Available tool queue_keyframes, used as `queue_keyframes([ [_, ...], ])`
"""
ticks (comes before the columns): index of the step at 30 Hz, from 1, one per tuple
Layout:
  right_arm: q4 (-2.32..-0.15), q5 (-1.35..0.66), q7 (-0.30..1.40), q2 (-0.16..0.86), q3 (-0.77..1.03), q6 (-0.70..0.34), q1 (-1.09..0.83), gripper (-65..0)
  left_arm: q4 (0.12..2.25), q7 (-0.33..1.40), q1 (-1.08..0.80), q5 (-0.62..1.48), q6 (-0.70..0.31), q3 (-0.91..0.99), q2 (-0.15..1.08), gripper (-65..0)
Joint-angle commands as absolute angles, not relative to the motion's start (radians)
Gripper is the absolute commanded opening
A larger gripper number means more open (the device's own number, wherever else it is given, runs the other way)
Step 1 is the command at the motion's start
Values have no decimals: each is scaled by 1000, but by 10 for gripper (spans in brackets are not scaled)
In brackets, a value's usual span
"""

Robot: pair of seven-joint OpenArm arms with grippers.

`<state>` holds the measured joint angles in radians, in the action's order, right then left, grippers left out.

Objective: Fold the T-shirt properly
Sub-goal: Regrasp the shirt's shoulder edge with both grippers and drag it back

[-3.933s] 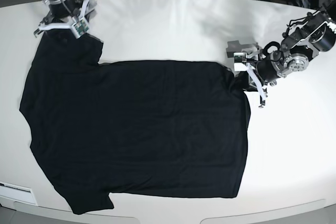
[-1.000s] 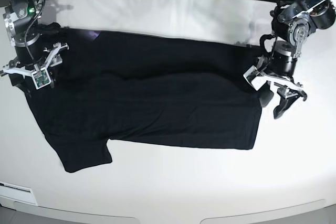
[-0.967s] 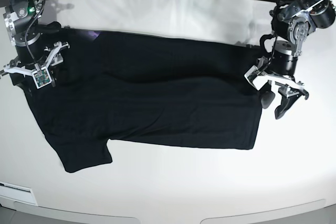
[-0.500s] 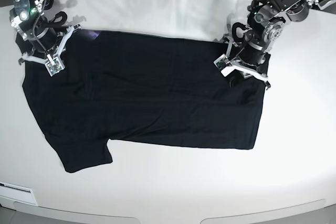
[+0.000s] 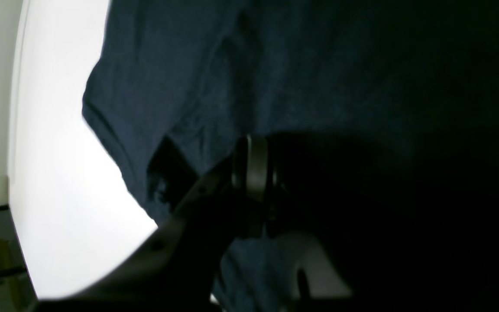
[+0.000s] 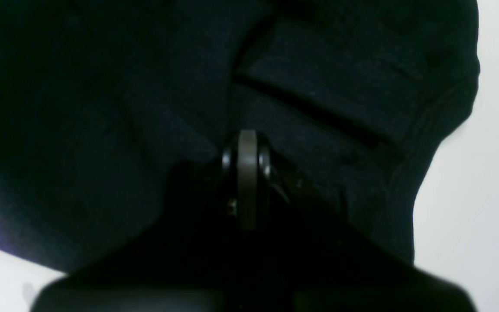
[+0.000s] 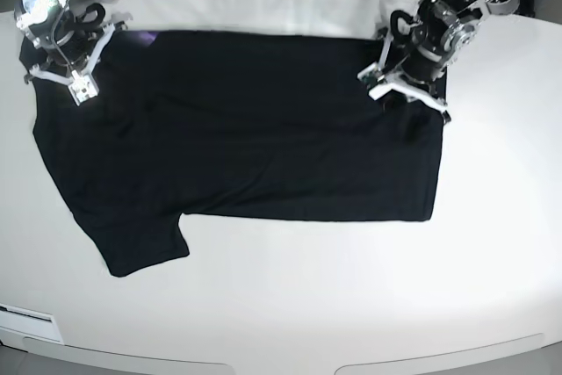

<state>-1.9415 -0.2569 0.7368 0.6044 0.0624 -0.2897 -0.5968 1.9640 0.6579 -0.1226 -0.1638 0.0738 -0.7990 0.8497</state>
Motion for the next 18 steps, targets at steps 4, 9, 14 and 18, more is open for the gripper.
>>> queue_keyframes([
  [4,-1994,-261,809,626,71,-305,-716,-650,2039,725,-226,-128,36,-805,932,-650],
  [9,-2053,-255,808,630,92,-299,-834,-650,2137,742,-342,-225,66,-805,979,-650],
  [14,-2069,-253,794,630,101,-271,-849,-650,2151,735,-366,-330,109,-796,986,-650],
  [18,-2069,-190,779,630,106,-242,-847,-650,2151,723,-366,-332,109,-727,986,-650],
])
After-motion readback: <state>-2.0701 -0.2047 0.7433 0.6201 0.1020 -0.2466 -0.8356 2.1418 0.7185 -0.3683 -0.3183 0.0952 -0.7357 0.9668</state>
